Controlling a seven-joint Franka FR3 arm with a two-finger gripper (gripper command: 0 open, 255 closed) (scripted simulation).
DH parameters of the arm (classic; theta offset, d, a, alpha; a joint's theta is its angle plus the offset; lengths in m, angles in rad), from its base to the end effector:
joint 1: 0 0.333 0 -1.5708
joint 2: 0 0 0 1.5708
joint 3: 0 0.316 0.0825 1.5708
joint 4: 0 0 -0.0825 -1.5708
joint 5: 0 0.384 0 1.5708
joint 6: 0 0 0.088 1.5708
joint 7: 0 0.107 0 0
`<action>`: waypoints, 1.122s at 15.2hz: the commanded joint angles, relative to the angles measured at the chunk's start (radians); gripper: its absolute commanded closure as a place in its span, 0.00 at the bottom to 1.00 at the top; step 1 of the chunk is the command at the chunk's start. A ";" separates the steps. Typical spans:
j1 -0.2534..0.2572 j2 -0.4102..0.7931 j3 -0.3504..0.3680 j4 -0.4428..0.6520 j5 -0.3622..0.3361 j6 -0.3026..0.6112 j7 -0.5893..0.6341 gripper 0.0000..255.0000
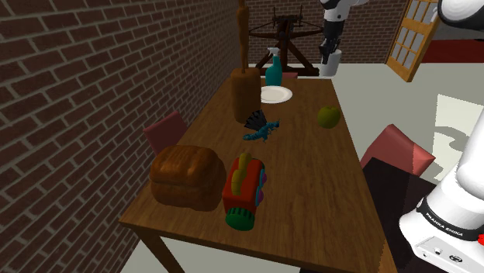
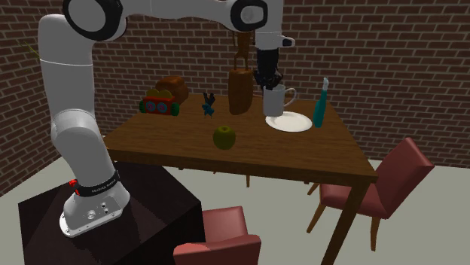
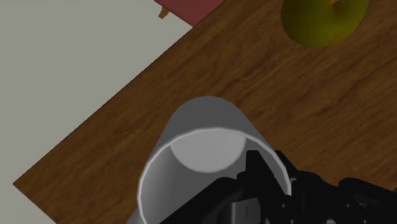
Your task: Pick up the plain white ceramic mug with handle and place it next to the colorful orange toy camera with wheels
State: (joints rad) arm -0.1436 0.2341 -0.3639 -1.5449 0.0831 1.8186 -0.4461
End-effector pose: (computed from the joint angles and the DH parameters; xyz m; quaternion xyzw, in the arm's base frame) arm 0.5693 -0.2837 0.5276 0.9990 -0.0341 0.0242 0.0132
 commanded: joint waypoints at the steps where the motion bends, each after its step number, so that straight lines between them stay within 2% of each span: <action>1: -0.003 -0.001 -0.002 0.028 0.000 -0.029 -0.002 1.00; 7: -0.008 0.008 -0.003 0.114 0.002 -0.107 -0.003 1.00; 12: 0.072 -0.184 0.028 -0.125 -0.073 -0.047 0.106 1.00; 17: 0.124 -0.348 0.083 -0.310 -0.129 -0.020 0.223 1.00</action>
State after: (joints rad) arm -0.0321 -0.0728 -0.2957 -1.8084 -0.0322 1.7920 -0.2540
